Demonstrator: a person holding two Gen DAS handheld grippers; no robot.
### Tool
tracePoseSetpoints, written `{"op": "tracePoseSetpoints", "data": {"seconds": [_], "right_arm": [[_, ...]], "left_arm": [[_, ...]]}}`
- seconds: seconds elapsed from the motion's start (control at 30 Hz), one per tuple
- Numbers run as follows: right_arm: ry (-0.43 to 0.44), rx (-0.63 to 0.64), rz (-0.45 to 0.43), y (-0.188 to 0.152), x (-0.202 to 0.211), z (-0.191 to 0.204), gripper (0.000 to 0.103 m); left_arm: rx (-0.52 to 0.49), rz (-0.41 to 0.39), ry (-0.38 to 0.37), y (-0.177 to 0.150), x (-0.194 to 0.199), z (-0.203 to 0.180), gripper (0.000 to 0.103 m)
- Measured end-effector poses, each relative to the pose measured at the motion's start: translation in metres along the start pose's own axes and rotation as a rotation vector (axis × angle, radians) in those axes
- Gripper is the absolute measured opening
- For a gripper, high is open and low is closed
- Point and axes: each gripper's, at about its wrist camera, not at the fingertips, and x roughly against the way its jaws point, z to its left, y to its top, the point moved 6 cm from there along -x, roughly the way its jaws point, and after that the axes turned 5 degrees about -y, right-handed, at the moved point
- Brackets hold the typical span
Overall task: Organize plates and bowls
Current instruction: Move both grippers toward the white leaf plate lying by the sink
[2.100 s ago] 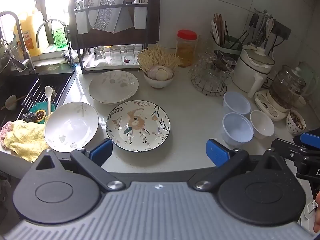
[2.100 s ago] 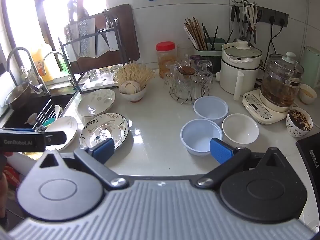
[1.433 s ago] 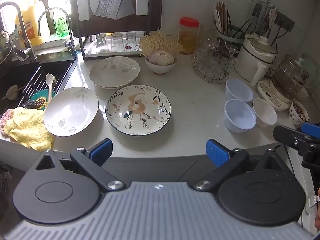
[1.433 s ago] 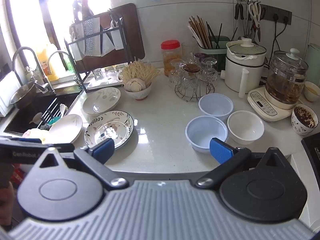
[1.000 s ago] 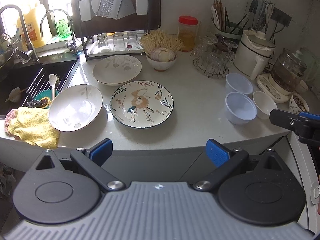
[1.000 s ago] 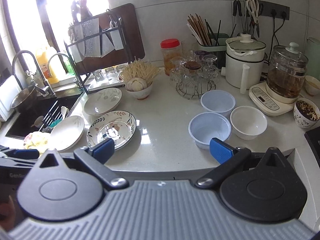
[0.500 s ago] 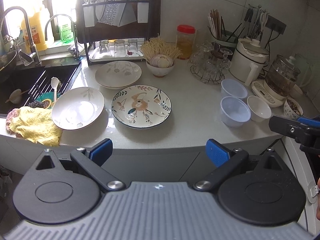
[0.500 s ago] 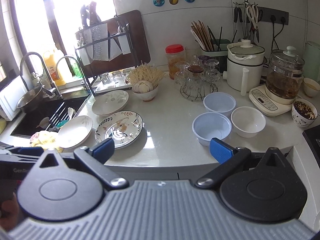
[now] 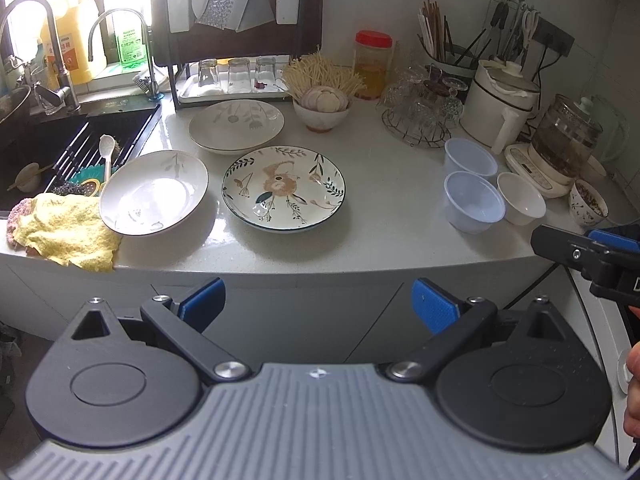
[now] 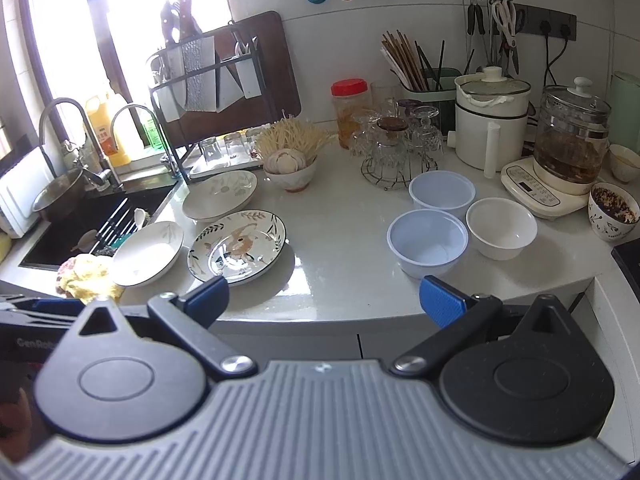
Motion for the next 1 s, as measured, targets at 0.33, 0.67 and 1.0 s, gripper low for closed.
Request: {"op": "tracePoseSetpoints", "data": {"seconds": [0.33,0.67,1.0], "right_arm": [[-0.006,0.035,-0.025,0.002,-0.014,-0.001,0.103],[0.013,0.024,-0.04,-0.001,-0.018,0.0,0.103],[0.033,0.042,-0.06,0.003,-0.009,0.01,0.103]], "left_arm": [[-0.026,0.055,-0.017,-0.013,-0.023,-0.002,0.101],[0.001,0.046,-0.001,-0.007,-0.03,0.007,0.101],[0.003,0.029,-0.003,-0.002,-0.025,0.011,0.101]]}}
